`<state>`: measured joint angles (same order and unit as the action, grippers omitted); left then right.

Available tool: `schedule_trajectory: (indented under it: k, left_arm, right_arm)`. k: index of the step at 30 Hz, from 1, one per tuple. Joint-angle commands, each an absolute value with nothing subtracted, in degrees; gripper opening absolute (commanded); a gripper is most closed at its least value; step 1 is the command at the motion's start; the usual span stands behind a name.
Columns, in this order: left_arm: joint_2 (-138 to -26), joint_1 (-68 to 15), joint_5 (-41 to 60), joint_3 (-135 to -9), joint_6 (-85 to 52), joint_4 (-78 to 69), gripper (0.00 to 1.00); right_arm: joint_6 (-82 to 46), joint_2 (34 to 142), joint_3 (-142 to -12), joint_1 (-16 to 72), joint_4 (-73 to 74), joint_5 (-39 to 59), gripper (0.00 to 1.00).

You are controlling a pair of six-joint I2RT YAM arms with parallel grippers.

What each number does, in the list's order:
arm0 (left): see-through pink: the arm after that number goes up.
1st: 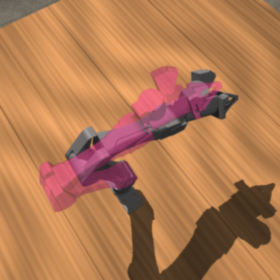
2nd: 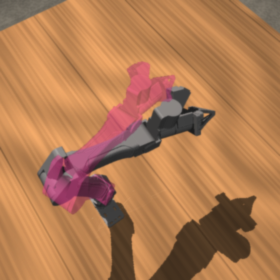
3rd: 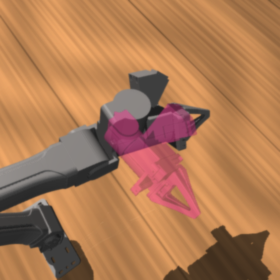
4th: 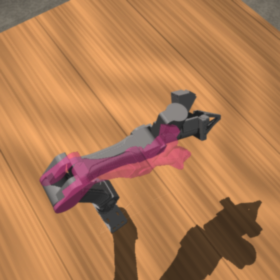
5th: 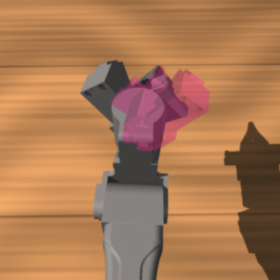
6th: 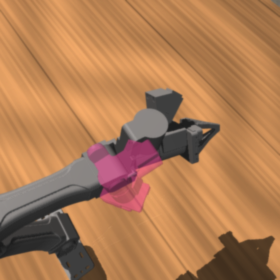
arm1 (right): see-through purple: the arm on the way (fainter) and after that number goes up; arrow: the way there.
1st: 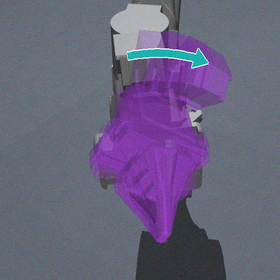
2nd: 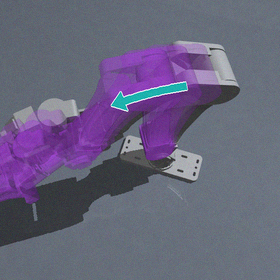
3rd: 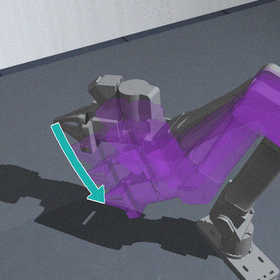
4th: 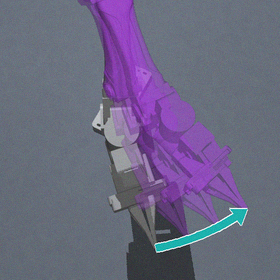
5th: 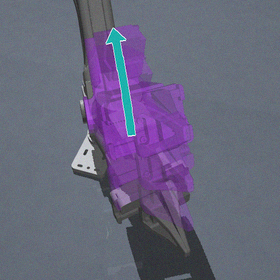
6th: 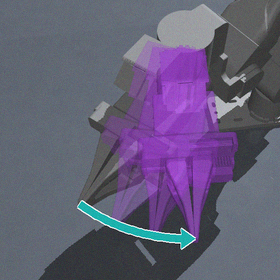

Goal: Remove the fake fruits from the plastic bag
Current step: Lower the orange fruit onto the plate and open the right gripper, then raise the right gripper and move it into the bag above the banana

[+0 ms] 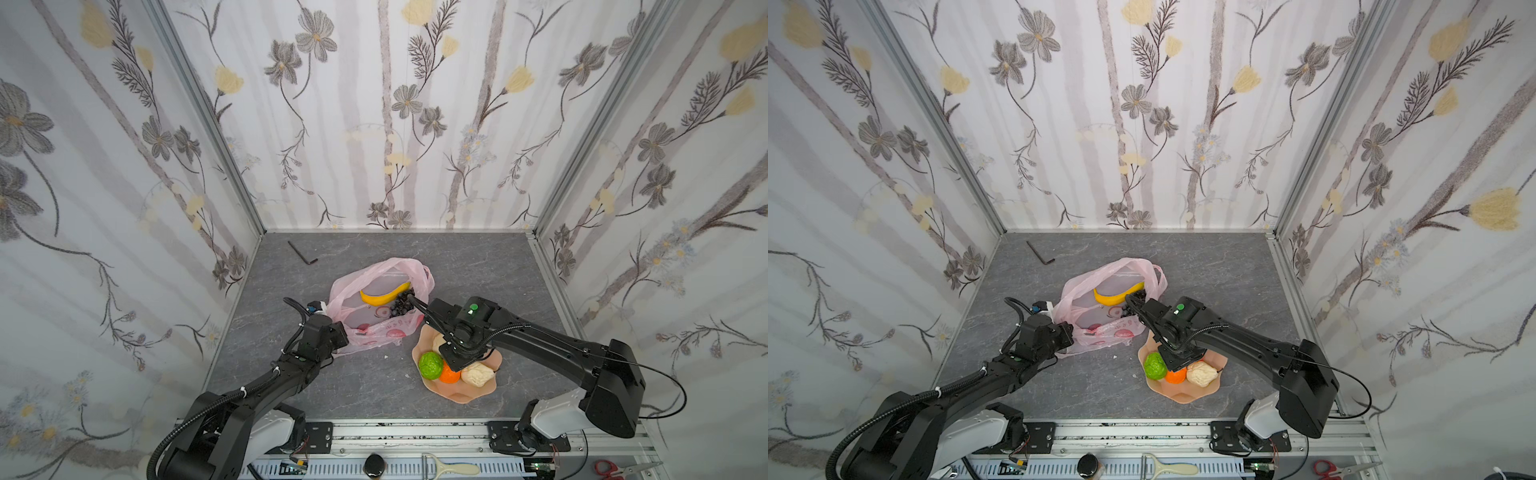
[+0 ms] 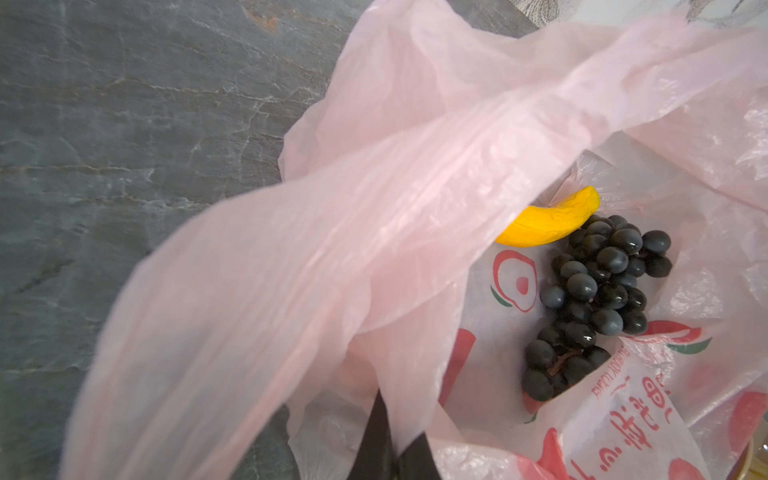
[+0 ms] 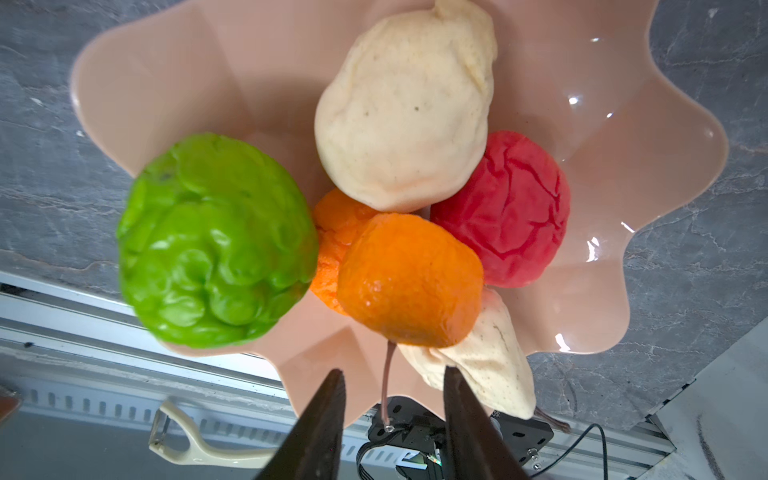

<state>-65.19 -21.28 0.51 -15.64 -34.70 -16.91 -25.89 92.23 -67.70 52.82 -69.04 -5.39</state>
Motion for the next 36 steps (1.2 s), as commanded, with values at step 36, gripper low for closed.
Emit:
schedule_trajectory:
  k: [36]
  left_arm:
    - [-69.0,-29.8,-2.9,-28.3,-42.2,-11.2,0.00]
  right_arm:
    - [-39.0,114.9,-85.0,48.0,-16.7,1.0,0.58]
